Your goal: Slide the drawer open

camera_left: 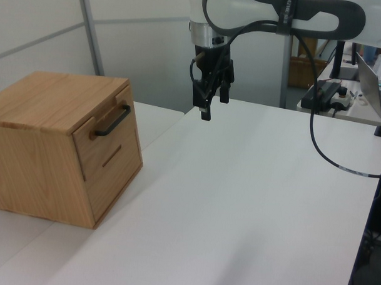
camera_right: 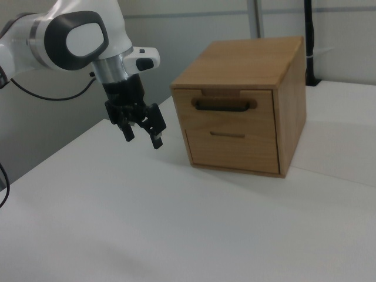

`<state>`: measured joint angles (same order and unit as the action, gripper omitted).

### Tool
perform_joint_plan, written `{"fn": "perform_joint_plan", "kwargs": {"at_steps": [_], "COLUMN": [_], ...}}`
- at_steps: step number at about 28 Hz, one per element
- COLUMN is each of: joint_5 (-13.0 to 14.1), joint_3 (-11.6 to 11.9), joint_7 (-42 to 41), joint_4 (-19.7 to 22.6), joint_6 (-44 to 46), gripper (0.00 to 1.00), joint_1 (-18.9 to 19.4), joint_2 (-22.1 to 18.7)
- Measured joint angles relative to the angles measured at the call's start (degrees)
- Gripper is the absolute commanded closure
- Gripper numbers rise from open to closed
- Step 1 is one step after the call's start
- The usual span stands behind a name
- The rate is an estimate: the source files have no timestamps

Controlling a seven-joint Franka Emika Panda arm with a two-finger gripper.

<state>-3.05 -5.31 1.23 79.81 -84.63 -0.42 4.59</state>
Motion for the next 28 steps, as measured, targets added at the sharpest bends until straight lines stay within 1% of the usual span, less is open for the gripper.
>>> {"fn": "perform_joint_plan", "kwargs": {"at_steps": [16, 19, 22, 26, 28], "joint_5": [-0.6, -0.9, -1.9, -3.1, -3.3], "joint_3": [-0.2, -0.1, -0.1, -0.1, -0.1], "joint_7": [0.0, 0.0, 0.0, 0.0, 0.0], "joint_4": [0.0, 0.0, 0.0, 0.1, 1.4], "joint_6": [0.0, 0.0, 0.0, 0.0, 0.1], "gripper": [0.00, 0.00, 0.00, 0.00, 0.00], "joint_1": [0.2, 0.1, 0.1, 0.0, 0.0], "joint_2": [0.0, 0.0, -0.2, -1.4, -3.2]}}
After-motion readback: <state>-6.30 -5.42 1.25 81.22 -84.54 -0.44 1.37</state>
